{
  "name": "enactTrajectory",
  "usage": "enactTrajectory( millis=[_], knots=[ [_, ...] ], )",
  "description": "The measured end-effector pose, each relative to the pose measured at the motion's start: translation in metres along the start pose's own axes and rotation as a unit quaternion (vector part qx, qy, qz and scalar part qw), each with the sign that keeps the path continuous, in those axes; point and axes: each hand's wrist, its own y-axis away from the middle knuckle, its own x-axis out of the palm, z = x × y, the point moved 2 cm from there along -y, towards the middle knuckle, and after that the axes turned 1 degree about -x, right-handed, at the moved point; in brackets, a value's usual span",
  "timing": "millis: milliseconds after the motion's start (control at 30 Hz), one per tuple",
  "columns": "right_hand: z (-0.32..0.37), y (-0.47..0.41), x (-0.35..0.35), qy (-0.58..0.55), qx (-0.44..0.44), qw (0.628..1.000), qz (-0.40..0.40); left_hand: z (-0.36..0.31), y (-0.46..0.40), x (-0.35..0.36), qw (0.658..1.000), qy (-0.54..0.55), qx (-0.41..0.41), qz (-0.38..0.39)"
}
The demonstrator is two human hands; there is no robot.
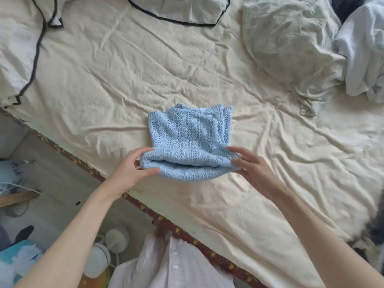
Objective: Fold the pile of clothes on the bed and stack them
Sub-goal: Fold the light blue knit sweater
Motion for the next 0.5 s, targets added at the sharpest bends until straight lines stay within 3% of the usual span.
enactTrajectory(
  millis=[100, 200, 333, 400, 500],
  knots=[
    [0.025, -0.020, 0.002, -0.023, 0.031, 0.997, 0.066, -0.006, -0.018, -0.008, 1.000, -0.009, -0.008, 0.021],
    [0.042, -0.045, 0.001, 0.048, 0.037, 0.995, 0.078, -0.013, -0.043, -0.016, 0.997, -0.051, 0.031, -0.058],
    [0.061, -0.085, -0.001, 0.245, -0.042, 0.966, -0.069, -0.027, -0.080, -0.023, 0.985, -0.058, 0.050, -0.156],
    [0.061, -0.109, -0.003, 0.239, -0.040, 0.961, -0.135, -0.031, -0.100, -0.023, 0.979, -0.068, 0.043, -0.190],
    [0.053, -0.137, 0.001, 0.234, 0.004, 0.958, -0.169, -0.033, -0.125, -0.017, 0.971, -0.092, 0.002, -0.221]
  ],
)
